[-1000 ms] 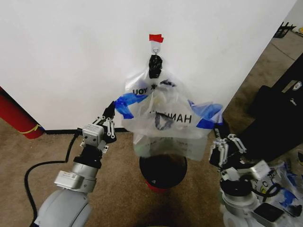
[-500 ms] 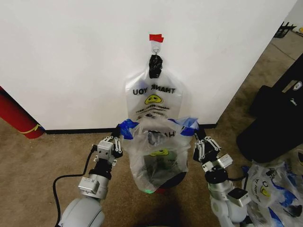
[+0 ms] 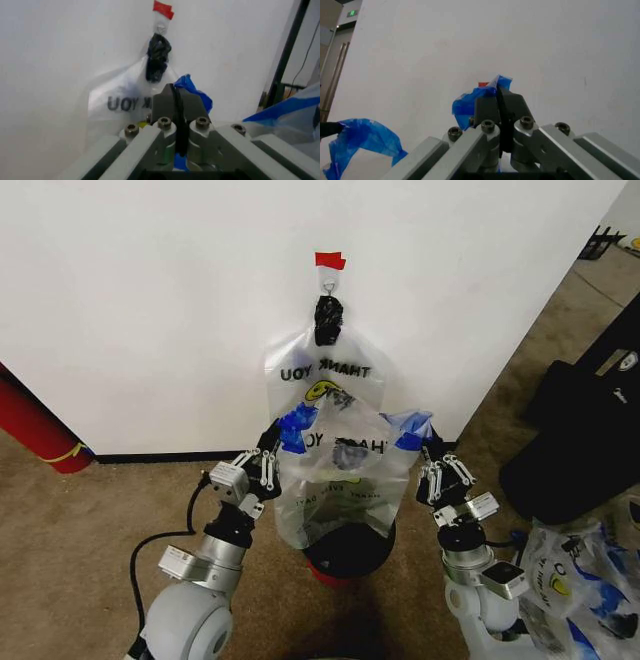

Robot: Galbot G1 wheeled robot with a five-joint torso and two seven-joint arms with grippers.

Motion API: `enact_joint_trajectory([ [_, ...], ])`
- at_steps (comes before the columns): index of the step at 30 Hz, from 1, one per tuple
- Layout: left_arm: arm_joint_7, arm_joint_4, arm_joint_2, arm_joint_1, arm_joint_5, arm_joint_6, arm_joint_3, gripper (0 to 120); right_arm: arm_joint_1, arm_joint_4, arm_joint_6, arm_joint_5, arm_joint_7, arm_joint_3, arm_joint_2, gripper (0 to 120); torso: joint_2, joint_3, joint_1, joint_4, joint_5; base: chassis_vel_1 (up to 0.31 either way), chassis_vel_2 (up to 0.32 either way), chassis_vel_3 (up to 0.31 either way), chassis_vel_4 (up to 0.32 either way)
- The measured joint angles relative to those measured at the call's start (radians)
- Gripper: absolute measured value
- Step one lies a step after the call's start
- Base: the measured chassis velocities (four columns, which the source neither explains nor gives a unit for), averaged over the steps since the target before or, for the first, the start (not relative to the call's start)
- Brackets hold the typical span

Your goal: Pick up the garbage bag from the wall and place it over the trash bin.

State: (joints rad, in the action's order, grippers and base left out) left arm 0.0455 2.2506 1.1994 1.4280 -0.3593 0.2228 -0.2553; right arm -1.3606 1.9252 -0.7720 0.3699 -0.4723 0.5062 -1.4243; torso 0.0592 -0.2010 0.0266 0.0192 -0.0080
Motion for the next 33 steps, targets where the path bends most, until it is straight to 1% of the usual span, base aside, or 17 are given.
enact_joint_trajectory([
  [4, -0.030, -0.021, 0.055, 0.011, -0.113, 0.010, 0.023, 0, 0.000, -0.032, -0.029, -0.021, -0.004, 0.001, -0.011, 0, 0.000, 0.000, 0.000, 0.0002, 0.0000, 0.000, 0.000, 0.000, 0.000],
  [5, -0.030, -0.021, 0.055, 0.011, -0.113, 0.010, 0.023, 0, 0.000, -0.032, -0.029, -0.021, -0.004, 0.001, -0.011, 0, 0.000, 0.000, 0.000, 0.0002, 0.0000, 0.000, 0.000, 0.000, 0.000],
  [7, -0.042, -0.035, 0.070, 0.019, -0.148, 0.014, 0.032, 0, 0.003, -0.051, -0.044, -0.040, -0.009, 0.001, -0.015, 0, 0.000, 0.000, 0.000, 0.0002, 0.0000, 0.000, 0.000, 0.000, 0.000],
  [12, -0.074, -0.047, 0.058, 0.042, -0.202, 0.029, 0.030, 0, 0.011, -0.089, -0.050, -0.061, -0.038, 0.005, -0.005, 0, 0.000, 0.000, 0.000, 0.0000, 0.0002, 0.000, 0.000, 0.000, 0.000],
  [14, -0.087, -0.040, 0.042, 0.050, -0.222, 0.034, 0.026, 0, 0.014, -0.097, -0.050, -0.034, -0.089, 0.017, 0.020, 0, 0.000, 0.000, 0.000, 0.0000, 0.0002, 0.000, 0.000, 0.000, 0.000],
  [15, -0.094, -0.037, 0.030, 0.054, -0.225, 0.037, 0.023, 0, 0.016, -0.102, -0.041, -0.004, -0.140, 0.029, 0.040, 0, 0.000, 0.000, 0.000, 0.0000, 0.0001, 0.000, 0.000, 0.000, 0.000],
  [18, -0.107, -0.044, -0.022, 0.071, -0.190, 0.054, 0.014, 0, 0.018, -0.127, 0.000, 0.081, -0.306, 0.074, 0.099, 0, 0.000, 0.000, 0.000, 0.0001, 0.0000, 0.000, 0.000, 0.000, 0.000],
  [19, -0.107, -0.044, -0.022, 0.071, -0.190, 0.054, 0.014, 0, 0.018, -0.127, 0.000, 0.081, -0.306, 0.074, 0.099, 0, 0.000, 0.000, 0.000, 0.0001, 0.0000, 0.000, 0.000, 0.000, 0.000],
  [23, -0.119, -0.091, -0.110, 0.115, -0.095, 0.086, 0.013, 0, 0.018, -0.220, 0.046, 0.161, -0.588, 0.135, 0.183, 0, 0.000, 0.000, 0.000, 0.0001, 0.0001, 0.000, 0.000, 0.000, 0.000],
  [24, -0.119, -0.091, -0.110, 0.115, -0.095, 0.086, 0.013, 0, 0.018, -0.220, 0.046, 0.161, -0.588, 0.135, 0.183, 0, 0.000, 0.000, 0.000, 0.0001, 0.0001, 0.000, 0.000, 0.000, 0.000],
  [27, -0.129, -0.132, -0.144, 0.134, -0.045, 0.112, 0.024, 0, 0.022, -0.279, 0.051, 0.167, -0.668, 0.152, 0.210, 0, 0.000, 0.000, 0.000, 0.0002, 0.0001, 0.000, 0.000, 0.000, 0.000],
  [30, -0.131, -0.177, -0.163, 0.131, 0.011, 0.126, 0.024, 0, 0.042, -0.333, 0.045, 0.168, -0.702, 0.153, 0.215, 0, 0.000, 0.000, 0.000, 0.0000, 0.0000, 0.000, 0.000, 0.000, 0.000],
  [33, -0.130, -0.190, -0.179, 0.131, 0.031, 0.126, 0.020, 0, 0.050, -0.355, 0.044, 0.168, -0.722, 0.151, 0.215, 0, 0.000, 0.000, 0.000, 0.0000, -0.0001, 0.000, 0.000, 0.000, 0.000],
])
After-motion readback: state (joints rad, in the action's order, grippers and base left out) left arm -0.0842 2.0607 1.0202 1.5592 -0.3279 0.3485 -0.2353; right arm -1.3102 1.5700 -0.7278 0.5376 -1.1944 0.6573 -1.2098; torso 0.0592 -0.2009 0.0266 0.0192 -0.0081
